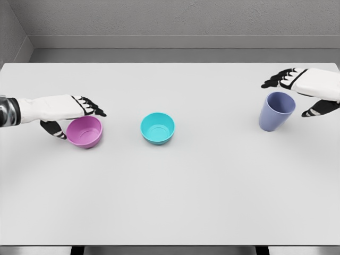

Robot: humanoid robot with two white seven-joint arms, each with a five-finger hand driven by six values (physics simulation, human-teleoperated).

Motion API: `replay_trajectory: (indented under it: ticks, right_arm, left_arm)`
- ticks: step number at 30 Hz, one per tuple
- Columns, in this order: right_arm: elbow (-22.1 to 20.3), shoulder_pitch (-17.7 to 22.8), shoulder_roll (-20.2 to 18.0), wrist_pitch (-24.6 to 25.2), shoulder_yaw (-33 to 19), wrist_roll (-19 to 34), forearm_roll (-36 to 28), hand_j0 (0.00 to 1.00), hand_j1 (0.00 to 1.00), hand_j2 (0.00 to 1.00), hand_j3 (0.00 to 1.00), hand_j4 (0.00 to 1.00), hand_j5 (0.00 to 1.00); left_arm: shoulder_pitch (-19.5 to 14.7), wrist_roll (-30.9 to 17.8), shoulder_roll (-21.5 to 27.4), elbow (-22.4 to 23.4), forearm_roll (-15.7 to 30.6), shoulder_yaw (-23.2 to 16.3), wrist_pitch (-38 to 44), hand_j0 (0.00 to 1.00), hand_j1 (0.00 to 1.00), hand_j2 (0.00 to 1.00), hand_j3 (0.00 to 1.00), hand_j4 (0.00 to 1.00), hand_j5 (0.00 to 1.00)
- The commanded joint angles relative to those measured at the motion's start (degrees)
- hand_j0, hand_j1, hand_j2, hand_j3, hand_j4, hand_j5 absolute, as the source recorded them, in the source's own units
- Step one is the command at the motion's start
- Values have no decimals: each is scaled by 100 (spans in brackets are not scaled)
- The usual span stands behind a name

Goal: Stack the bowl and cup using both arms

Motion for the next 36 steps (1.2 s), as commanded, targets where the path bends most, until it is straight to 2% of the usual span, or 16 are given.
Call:
replay_trajectory:
  ticks: [1,4,10,36]
  right_arm:
    - [114,0,97,16,29,-3,112,100,100,100,100,100,100]
    - [123,-97,115,16,214,-3,121,100,100,100,100,100,100]
    - [220,-246,115,16,222,-3,139,100,100,100,100,100,100]
    - [615,-325,370,16,416,-3,429,100,100,100,100,100,100]
  left_arm:
    - [-9,2,-13,-2,31,-13,14,100,100,100,100,100,100]
    - [-9,2,-13,-2,31,-48,14,100,100,100,100,100,100]
    - [-9,2,-5,-2,22,-92,14,100,100,100,100,100,100]
    - [9,2,-31,-11,22,-242,14,100,100,100,100,100,100]
